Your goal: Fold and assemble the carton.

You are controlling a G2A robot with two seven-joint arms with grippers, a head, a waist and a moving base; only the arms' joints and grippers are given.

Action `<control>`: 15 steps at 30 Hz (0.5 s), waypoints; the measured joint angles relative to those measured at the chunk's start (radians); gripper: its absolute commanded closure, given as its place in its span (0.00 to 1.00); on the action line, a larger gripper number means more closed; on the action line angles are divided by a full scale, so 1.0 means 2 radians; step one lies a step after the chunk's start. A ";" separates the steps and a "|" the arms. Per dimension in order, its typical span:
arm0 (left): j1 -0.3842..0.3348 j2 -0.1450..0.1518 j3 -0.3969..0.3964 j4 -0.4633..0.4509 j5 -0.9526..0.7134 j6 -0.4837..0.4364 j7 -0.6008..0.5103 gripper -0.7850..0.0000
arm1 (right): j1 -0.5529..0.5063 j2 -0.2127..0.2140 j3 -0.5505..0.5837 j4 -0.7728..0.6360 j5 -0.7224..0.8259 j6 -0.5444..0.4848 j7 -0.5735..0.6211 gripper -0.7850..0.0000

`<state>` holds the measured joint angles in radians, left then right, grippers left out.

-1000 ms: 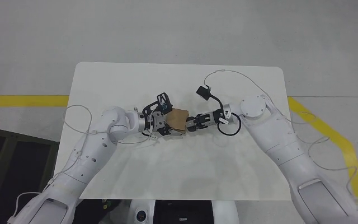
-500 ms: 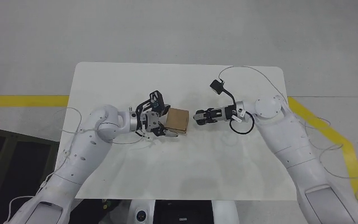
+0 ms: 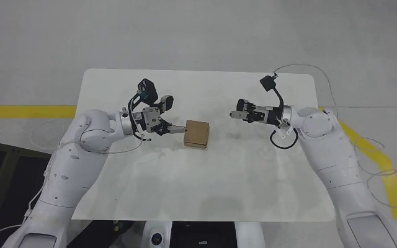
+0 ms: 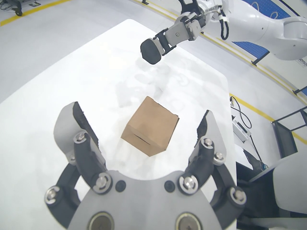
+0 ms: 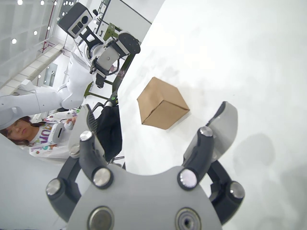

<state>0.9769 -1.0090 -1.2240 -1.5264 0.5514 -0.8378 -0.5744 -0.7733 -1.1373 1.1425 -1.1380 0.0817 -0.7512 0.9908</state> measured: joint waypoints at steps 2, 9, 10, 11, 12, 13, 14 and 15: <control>-0.008 -0.001 -0.002 0.008 0.008 0.010 0.009 0.00 | 0.000 0.001 0.008 0.005 -0.031 -0.034 -0.041 0.00; -0.043 -0.002 -0.015 0.054 0.032 0.039 0.050 0.00 | -0.009 0.008 0.053 -0.018 -0.170 -0.063 -0.169 0.00; -0.046 -0.002 -0.017 0.059 0.033 0.041 0.052 0.00 | -0.014 0.010 0.061 -0.027 -0.191 -0.059 -0.185 0.00; -0.051 -0.002 -0.019 0.066 0.035 0.042 0.053 0.00 | -0.020 0.012 0.073 -0.040 -0.219 -0.052 -0.206 0.00; -0.054 -0.001 -0.021 0.070 0.037 0.043 0.053 0.00 | -0.026 0.014 0.081 -0.050 -0.238 -0.044 -0.221 0.00; -0.057 -0.001 -0.023 0.074 0.040 0.043 0.053 0.00 | -0.032 0.015 0.089 -0.061 -0.256 -0.035 -0.234 0.00; -0.062 0.000 -0.026 0.078 0.044 0.044 0.053 0.00 | -0.040 0.018 0.101 -0.077 -0.279 -0.021 -0.250 0.00; -0.065 0.001 -0.030 0.081 0.047 0.046 0.053 0.00 | -0.047 0.019 0.110 -0.089 -0.296 -0.010 -0.261 0.00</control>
<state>0.8477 -1.0078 -1.2830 -1.3650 0.6461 -0.7466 -0.4675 -0.8669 -1.0984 1.3622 -1.3158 -0.5100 -0.7703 0.4695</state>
